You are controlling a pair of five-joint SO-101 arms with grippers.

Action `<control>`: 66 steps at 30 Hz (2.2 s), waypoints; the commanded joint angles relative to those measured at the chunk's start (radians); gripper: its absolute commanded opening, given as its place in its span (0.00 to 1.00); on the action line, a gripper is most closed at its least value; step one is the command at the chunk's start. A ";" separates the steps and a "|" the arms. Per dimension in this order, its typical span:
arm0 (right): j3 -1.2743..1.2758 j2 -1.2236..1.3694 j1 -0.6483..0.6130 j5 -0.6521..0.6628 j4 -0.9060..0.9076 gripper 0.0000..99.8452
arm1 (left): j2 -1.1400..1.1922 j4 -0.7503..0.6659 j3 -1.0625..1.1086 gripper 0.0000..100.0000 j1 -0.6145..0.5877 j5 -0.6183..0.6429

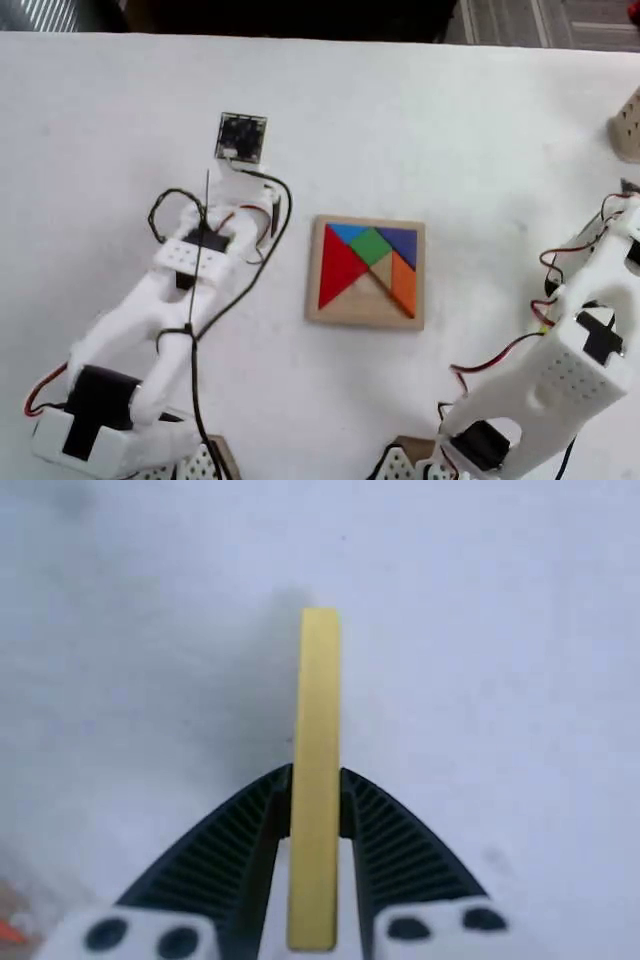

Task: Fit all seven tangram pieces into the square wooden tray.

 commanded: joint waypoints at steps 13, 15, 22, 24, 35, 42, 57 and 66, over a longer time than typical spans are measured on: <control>0.428 -0.654 -0.581 0.118 0.021 0.02 | -0.012 0.000 -0.061 0.02 -0.013 -0.012; 0.459 -0.674 -0.673 0.175 0.012 0.02 | -0.012 0.000 -0.063 0.02 -0.031 -0.012; 0.460 -0.598 -0.877 0.422 -0.054 0.02 | -0.012 0.000 -0.063 0.02 -0.062 -0.012; 0.460 -0.558 -0.914 0.516 -0.088 0.02 | -0.012 0.000 -0.063 0.02 -0.062 -0.012; 0.460 -0.328 -1.030 0.789 -0.211 0.02 | -0.007 -0.003 -0.066 0.02 -0.065 -0.012; 0.462 -0.308 -1.024 0.806 -0.211 0.07 | -0.007 -0.006 -0.068 0.02 -0.062 -0.014; 0.342 -0.317 -0.920 0.618 -0.213 0.17 | -0.010 -0.006 -0.068 0.02 -0.067 -0.014; 0.238 -0.318 -0.820 0.606 -0.039 0.15 | -0.012 -0.006 -0.068 0.02 -0.067 -0.014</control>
